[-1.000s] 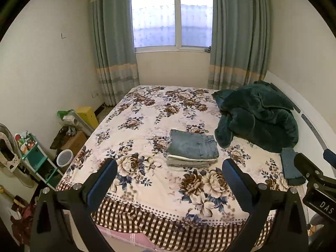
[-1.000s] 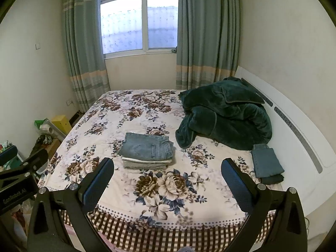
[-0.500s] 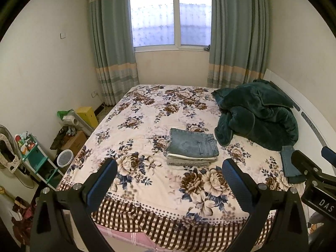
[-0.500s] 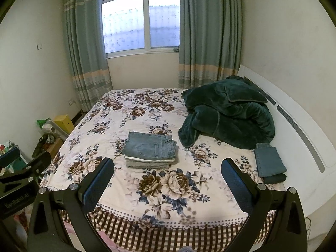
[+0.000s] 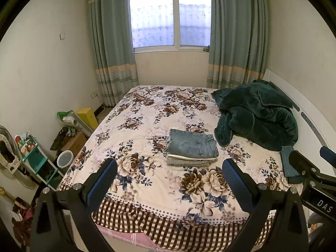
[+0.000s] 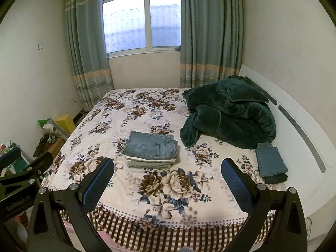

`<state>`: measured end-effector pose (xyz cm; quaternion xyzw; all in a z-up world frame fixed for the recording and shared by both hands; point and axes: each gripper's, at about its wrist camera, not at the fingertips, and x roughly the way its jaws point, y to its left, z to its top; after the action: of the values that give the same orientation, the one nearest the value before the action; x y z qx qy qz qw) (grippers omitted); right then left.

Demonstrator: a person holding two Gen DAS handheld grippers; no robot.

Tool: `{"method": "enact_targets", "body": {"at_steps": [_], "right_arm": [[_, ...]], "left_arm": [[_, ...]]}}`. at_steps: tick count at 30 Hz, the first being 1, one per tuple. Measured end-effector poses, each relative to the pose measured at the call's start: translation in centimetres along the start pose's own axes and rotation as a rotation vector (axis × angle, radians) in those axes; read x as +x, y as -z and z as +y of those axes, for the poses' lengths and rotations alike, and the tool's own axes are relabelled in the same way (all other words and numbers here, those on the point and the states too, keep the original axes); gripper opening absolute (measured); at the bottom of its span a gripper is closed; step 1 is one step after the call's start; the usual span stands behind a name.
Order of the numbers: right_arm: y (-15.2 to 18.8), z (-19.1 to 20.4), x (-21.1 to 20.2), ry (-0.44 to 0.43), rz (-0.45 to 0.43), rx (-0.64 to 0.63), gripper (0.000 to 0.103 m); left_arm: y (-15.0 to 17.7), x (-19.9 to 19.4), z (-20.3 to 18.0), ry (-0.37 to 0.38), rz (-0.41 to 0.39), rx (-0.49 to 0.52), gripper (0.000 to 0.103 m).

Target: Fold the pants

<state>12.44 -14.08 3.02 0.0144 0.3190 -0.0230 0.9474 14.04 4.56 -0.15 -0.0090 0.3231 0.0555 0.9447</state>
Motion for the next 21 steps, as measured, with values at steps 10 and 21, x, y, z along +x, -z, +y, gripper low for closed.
{"method": "enact_targets", "body": {"at_steps": [10, 21], "right_arm": [[0.0, 0.3, -0.1, -0.006, 0.0, 0.003, 0.103], [0.3, 1.8, -0.3, -0.013, 0.0, 0.002, 0.103]], "left_arm": [[-0.1, 0.1, 0.2, 0.005, 0.0, 0.001, 0.102], [-0.3, -0.1, 0.0, 0.004, -0.008, 0.003, 0.102]]}}
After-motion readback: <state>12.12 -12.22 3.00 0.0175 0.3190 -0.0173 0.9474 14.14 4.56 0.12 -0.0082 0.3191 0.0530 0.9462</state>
